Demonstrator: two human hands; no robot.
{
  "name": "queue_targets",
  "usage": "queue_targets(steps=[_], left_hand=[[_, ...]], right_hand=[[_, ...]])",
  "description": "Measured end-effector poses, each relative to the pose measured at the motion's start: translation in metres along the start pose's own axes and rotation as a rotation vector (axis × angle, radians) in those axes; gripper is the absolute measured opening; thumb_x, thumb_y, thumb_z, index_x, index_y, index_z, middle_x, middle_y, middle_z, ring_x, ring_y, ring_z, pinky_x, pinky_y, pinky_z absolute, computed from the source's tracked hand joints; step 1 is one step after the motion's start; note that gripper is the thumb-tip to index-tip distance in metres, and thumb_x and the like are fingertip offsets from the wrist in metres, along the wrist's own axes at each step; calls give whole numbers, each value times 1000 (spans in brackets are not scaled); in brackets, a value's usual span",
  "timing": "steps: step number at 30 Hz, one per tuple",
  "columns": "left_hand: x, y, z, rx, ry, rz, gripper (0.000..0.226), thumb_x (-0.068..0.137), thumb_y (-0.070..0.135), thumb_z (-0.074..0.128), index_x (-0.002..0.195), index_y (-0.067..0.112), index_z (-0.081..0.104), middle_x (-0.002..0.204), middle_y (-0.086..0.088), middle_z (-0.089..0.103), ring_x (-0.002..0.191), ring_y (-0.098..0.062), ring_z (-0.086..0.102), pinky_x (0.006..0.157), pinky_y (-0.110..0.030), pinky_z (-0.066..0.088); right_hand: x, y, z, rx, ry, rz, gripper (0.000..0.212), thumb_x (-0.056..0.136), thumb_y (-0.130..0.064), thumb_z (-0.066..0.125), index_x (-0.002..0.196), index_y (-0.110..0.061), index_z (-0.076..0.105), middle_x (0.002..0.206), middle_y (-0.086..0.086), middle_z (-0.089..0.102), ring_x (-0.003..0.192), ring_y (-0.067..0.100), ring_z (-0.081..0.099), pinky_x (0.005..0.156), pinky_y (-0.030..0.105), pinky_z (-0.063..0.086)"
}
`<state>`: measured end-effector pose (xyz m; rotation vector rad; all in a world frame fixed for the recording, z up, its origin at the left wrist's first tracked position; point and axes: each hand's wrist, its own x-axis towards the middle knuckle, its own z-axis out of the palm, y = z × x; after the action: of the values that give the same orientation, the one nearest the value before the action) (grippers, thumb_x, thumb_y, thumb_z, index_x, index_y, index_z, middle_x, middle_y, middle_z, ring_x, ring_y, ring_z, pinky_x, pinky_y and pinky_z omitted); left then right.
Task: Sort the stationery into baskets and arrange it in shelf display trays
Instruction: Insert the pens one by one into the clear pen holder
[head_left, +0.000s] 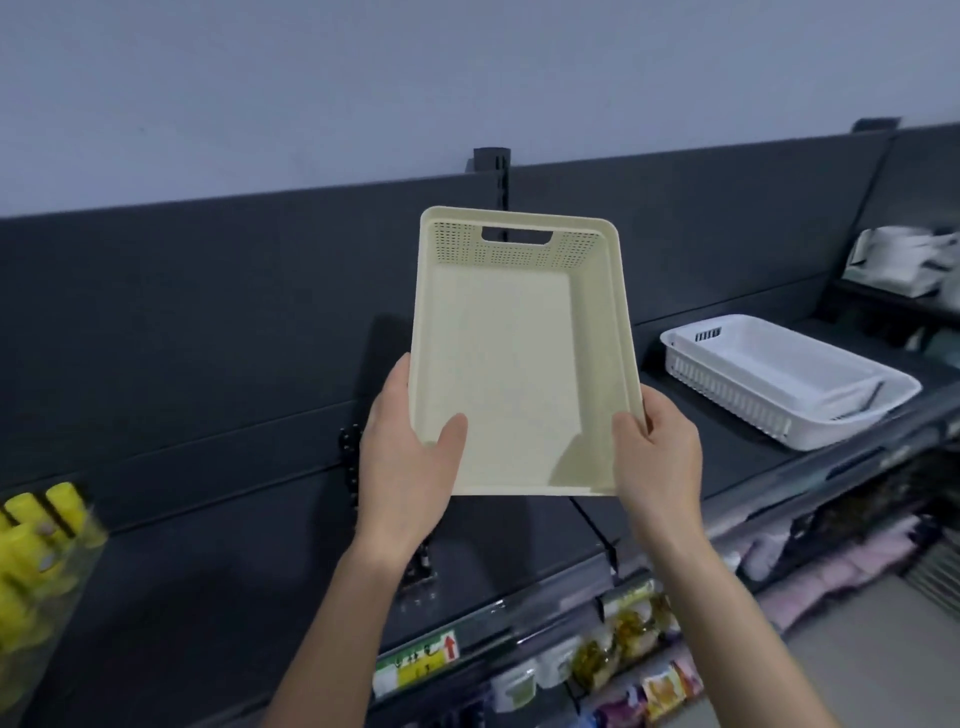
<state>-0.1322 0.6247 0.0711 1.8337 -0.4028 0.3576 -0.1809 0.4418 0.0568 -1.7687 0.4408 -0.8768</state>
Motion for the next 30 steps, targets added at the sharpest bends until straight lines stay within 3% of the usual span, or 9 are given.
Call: queue_targets(steps=[6,9,13,17,20,24,30], left_hand=[[-28,27,103,-64,-48,-41,56,86,15,62,127,49,43,115,32,55,106,11,52,82,-11,41],[-41,34,153,-84,-100,-85,55,87,15,61,130,46,43,117,28,56,107,9,53,84,-15,44],[-54,40,209,-94,-154,-135,56,87,14,61,119,57,43,116,27,56,104,9,54,81,-15,44],[-51,41,255,-79,-187,-182,54,88,13,61,128,45,44,113,26,57,103,8,54,81,-16,44],[-35,44,286,-80,-189,-192,49,87,14,61,118,49,46,102,34,57,93,21,53,70,-7,41],[-2,53,338,-121,-190,-190,47,85,16,61,96,59,47,97,32,61,90,16,56,70,-12,44],[54,60,417,-170,-143,-179,46,83,13,61,109,49,48,95,38,60,92,17,55,70,-6,41]], right_hand=[[33,46,-94,-78,30,-4,32,85,-6,38,69,-31,49,54,-19,50,48,-1,42,41,11,29],[46,72,-136,-114,66,26,33,84,-3,39,68,-32,45,52,-15,44,46,-2,39,40,11,26],[61,102,-182,-127,97,70,29,83,-2,39,71,-26,50,50,-16,46,45,-1,39,39,9,27],[84,126,-209,-150,119,118,37,82,-4,39,59,-33,40,48,-18,45,43,1,37,41,15,24],[107,141,-219,-150,130,157,41,82,-5,39,55,-36,41,46,-19,45,41,2,37,40,15,23],[160,158,-233,-149,161,142,40,81,0,40,56,-30,38,44,-20,44,42,1,36,38,13,27],[254,180,-253,-194,145,117,35,83,-2,39,57,-25,35,45,-12,38,42,3,32,38,14,25]])
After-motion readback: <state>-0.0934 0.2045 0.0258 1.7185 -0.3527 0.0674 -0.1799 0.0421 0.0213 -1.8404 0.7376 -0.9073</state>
